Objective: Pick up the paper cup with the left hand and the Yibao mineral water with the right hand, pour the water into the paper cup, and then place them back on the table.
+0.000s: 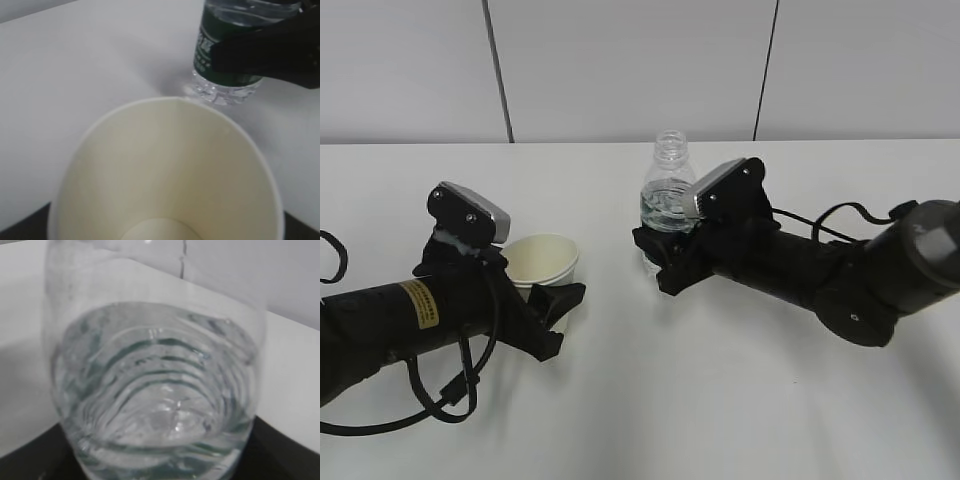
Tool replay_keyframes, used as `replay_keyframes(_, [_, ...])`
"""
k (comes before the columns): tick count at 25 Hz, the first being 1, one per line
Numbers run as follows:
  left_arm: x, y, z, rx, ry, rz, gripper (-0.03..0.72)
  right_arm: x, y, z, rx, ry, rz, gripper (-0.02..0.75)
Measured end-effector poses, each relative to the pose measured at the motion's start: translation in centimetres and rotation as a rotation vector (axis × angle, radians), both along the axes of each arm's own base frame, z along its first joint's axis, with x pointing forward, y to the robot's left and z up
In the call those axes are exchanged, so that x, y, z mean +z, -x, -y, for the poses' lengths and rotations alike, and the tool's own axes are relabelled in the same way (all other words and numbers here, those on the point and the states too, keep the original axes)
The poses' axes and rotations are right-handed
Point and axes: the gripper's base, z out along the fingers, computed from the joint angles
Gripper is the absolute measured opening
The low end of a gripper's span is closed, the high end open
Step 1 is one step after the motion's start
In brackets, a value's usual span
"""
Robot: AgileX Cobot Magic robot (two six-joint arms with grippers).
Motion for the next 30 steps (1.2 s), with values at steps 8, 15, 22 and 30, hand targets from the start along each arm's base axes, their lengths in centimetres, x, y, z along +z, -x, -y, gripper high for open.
replay_keyframes(8, [0.6, -0.2, 0.2, 0.005, 0.056, 0.047, 0.424, 2.4, -2.8, -2.5, 0.082, 0.104, 0.062, 0.47])
replay_keyframes(15, [0.7, -0.2, 0.3, -0.009, 0.061, 0.057, 0.424, 3.0, -3.4, -3.8, 0.159, 0.196, 0.092, 0.47])
replay_keyframes(22, [0.8, 0.0, 0.5, -0.045, 0.06, 0.069, 0.424, 2.8, -3.3, -4.2, 0.219, 0.29, 0.145, 0.47])
replay_keyframes(30, [0.7, 0.4, 0.8, -0.111, 0.038, 0.073, 0.424, 3.0, -3.4, -4.3, 0.297, 0.47, 0.318, 0.47])
